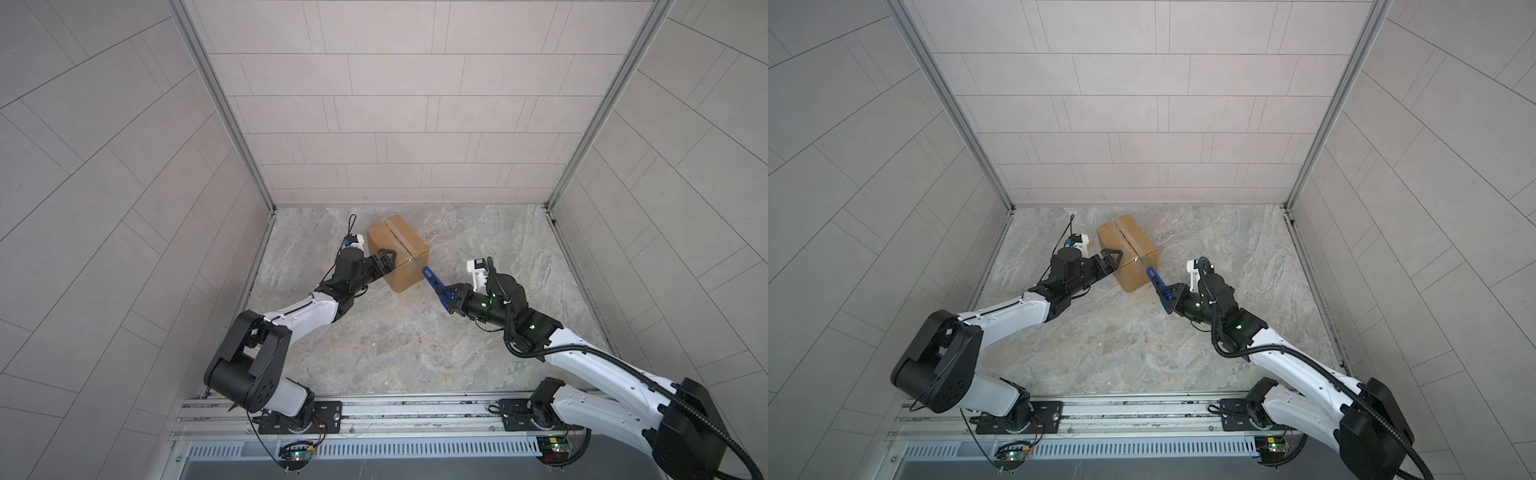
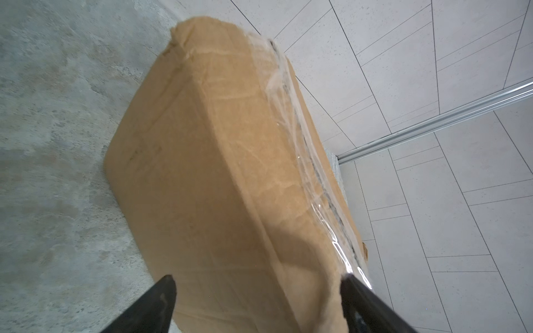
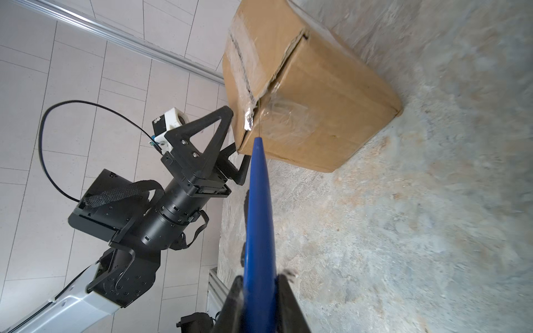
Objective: Unpack the express box
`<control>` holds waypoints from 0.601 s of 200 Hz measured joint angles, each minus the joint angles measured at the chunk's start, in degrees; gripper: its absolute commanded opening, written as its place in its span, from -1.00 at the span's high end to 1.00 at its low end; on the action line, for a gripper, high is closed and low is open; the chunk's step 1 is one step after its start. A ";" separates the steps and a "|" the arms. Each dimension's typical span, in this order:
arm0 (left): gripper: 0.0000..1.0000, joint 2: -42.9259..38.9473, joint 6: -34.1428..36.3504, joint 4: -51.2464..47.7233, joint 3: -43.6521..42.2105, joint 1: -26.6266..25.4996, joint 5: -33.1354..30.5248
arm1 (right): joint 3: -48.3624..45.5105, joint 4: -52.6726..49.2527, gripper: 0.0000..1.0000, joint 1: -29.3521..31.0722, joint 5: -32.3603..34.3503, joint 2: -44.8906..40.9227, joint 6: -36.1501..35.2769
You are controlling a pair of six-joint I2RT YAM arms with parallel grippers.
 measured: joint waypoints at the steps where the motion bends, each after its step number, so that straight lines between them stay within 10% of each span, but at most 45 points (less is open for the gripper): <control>1: -0.85 -0.02 0.07 -0.04 0.00 0.04 -0.02 | 0.00 -0.22 1.00 -0.11 0.00 -0.26 -0.11; 120: -0.89 -0.92 7.61 -9.18 10.86 8.70 1.36 | 2.86 -14.88 1.00 -3.89 5.35 -0.96 -11.96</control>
